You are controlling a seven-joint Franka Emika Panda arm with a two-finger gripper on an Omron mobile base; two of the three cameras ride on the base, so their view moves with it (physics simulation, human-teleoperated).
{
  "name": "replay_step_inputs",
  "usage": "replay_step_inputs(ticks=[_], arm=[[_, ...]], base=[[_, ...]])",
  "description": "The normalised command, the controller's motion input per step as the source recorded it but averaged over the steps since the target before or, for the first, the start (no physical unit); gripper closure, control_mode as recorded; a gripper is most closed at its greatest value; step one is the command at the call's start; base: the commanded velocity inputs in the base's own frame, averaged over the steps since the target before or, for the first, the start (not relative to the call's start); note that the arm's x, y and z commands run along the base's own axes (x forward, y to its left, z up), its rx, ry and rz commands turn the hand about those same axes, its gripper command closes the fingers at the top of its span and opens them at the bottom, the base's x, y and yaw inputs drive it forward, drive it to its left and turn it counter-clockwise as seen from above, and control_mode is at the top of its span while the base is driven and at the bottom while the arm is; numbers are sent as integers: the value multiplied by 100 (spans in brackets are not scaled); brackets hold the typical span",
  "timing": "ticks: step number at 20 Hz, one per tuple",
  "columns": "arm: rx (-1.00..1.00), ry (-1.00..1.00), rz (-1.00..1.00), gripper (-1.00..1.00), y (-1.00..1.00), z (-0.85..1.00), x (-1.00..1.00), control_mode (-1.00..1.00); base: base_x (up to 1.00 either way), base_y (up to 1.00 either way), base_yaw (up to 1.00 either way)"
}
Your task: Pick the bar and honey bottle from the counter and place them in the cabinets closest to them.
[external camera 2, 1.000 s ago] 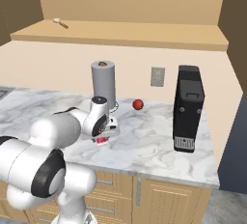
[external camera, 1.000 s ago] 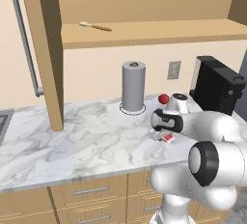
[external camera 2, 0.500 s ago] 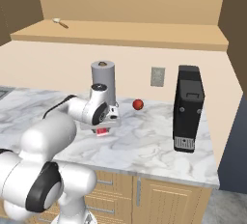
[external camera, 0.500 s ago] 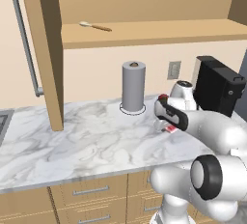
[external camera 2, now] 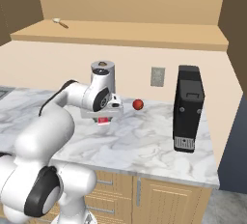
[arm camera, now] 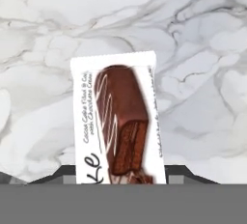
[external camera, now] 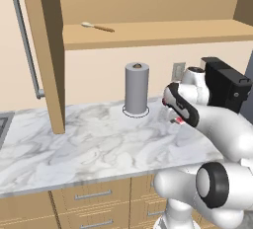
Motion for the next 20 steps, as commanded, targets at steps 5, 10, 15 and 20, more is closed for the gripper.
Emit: replay_step_inputs(ticks=[5, 10, 15, 20], arm=[[0, 0, -7, 100, -15, 69, -13, -100], [0, -1, -7, 100, -15, 69, -18, -100], [0, -4, -8, 100, -14, 68, -19, -100], [0, -8, -9, 100, -2, 70, -16, -100]], base=[[0, 0, 0], [0, 0, 0], [0, 0, 0], [0, 0, 0]])
